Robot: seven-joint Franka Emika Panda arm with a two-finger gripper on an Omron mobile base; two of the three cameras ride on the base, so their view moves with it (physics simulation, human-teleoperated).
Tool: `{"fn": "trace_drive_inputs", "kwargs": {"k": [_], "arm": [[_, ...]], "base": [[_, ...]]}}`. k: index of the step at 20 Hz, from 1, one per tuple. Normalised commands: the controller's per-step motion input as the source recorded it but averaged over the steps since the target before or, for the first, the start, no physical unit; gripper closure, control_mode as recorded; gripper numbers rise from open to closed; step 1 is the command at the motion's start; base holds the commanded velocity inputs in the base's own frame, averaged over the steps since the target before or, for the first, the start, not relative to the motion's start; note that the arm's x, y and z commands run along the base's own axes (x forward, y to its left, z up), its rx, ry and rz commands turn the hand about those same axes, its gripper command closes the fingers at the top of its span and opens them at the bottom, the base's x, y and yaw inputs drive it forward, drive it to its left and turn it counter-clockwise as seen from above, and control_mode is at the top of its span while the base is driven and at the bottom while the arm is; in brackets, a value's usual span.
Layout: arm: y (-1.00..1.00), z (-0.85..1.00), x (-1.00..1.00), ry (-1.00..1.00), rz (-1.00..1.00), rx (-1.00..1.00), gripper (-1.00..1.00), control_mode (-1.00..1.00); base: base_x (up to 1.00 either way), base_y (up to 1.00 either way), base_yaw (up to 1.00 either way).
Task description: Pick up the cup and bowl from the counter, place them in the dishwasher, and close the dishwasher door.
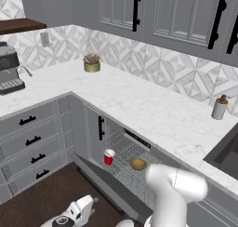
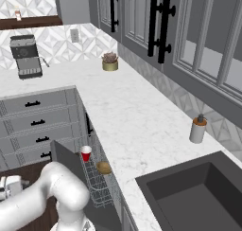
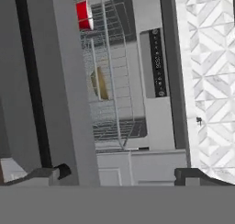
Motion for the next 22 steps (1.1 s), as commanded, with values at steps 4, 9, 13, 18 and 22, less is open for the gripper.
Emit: {"fn": "trace_drive_inputs", "kwargs": {"k": [4,9,13,18,22], "arm": [[0.49,-0.45,0.03,-0.11,-0.08,-0.37,-1.00,-1.00],[0.20,-0.69,0.38,-0.09,-0.10,-0.35,-1.00,-1.00],[0.17,-0.61,0.59,-0.06,-0.10,-0.24,-1.00,-1.00],[0.19,-0.75,0.67,0.00,-0.10,-0.17,-1.00,-1.00],[0.14,-0.76,0.58,0.00,-0.09,-0.12,-1.00,-1.00]], "base": [[0.00,0.00,0.00],[0.00,0.00,0.00],[0.00,0.00,0.00],[0.00,0.00,0.00],[0.00,0.00,0.00]]}}
